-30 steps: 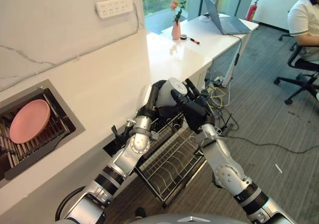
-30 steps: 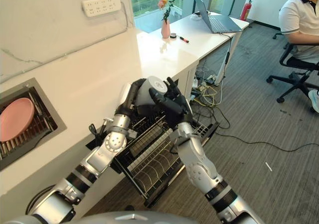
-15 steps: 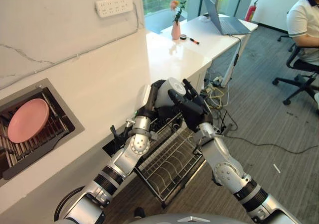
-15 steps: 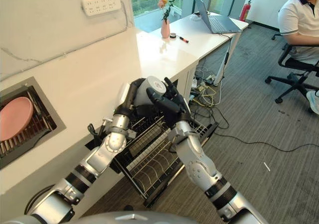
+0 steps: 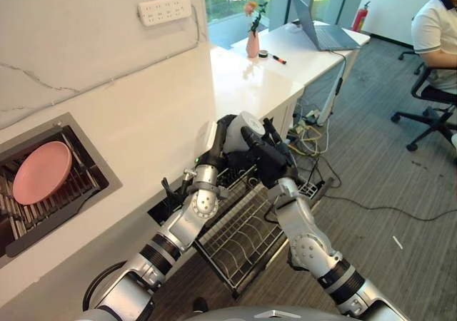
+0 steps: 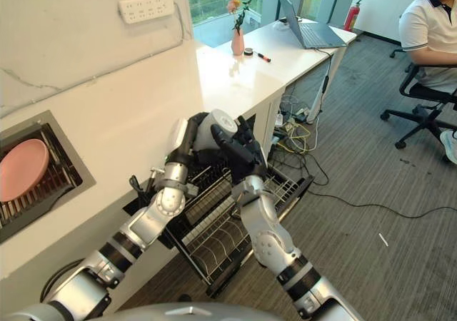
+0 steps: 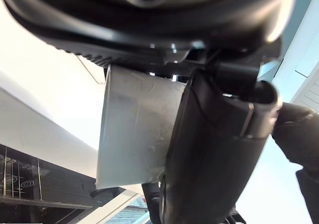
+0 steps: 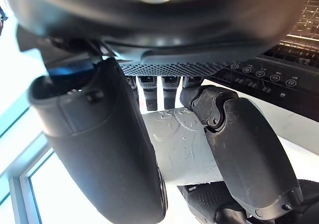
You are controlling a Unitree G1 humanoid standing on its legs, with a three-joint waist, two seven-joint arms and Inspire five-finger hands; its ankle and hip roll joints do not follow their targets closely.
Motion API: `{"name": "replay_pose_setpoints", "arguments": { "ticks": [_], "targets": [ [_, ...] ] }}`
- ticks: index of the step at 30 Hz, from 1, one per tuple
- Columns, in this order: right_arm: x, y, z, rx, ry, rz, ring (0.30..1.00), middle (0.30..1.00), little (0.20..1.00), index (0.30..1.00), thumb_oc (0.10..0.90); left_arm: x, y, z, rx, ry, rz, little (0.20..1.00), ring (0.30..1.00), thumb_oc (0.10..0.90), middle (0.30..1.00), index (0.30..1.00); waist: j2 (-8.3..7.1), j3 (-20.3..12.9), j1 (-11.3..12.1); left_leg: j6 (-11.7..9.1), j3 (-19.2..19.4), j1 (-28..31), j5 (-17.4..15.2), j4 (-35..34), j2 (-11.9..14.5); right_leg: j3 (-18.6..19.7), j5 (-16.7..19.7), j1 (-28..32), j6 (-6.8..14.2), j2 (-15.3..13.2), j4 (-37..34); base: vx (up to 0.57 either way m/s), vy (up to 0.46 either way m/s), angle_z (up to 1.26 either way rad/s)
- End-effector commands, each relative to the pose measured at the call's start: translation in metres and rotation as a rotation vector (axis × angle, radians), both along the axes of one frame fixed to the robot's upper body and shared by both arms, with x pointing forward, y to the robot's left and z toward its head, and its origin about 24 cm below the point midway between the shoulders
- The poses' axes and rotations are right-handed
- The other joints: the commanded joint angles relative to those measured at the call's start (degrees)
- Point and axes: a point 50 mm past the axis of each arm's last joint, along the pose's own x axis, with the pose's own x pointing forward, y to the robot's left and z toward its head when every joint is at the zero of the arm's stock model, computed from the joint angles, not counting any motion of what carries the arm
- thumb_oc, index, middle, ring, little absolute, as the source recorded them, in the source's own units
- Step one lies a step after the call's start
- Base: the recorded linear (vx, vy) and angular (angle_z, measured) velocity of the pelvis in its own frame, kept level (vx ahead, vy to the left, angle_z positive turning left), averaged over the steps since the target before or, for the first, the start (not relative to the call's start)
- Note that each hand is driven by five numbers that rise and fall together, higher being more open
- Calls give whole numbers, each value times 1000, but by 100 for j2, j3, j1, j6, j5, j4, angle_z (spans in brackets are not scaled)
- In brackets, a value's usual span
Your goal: Place the dishes in the dishwasher.
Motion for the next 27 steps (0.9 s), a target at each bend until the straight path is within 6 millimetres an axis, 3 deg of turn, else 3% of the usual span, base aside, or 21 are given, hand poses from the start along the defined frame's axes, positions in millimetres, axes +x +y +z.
{"name": "replay_pose_setpoints", "arguments": {
  "ticks": [1, 12, 23, 27],
  "targets": [
    [-2, 88, 90, 193, -350, 353, 900, 900, 900, 900, 800, 0, -93, 73, -37, -283, -378, 300, 300, 400, 300, 300, -38, -171, 203, -208, -35, 701, -889, 19, 397, -261, 296, -431, 88, -1, 49, 0, 0, 0],
    [3, 104, 80, -11, -397, 580, 900, 900, 900, 900, 800, -9, -109, 75, 22, -265, -543, 300, 300, 400, 300, 300, -86, -189, 269, -231, -62, 676, -877, 19, 417, -301, 265, -433, 84, 27, 49, 5, -5, 4],
    [9, 107, 80, -91, -428, 621, 900, 900, 900, 900, 800, -15, -115, 78, 11, -252, -619, 300, 300, 400, 300, 300, -99, -188, 272, -235, -74, 666, -879, 19, 416, -296, 272, -438, 91, 32, 49, 0, 0, 0],
    [19, 105, 85, -118, -438, 542, 900, 900, 900, 900, 800, -14, -114, 76, -19, -235, -608, 300, 300, 400, 300, 300, -80, -181, 286, -221, -81, 671, -885, 19, 406, -290, 290, -432, 85, 30, 49, 0, 0, 0]
  ]
}}
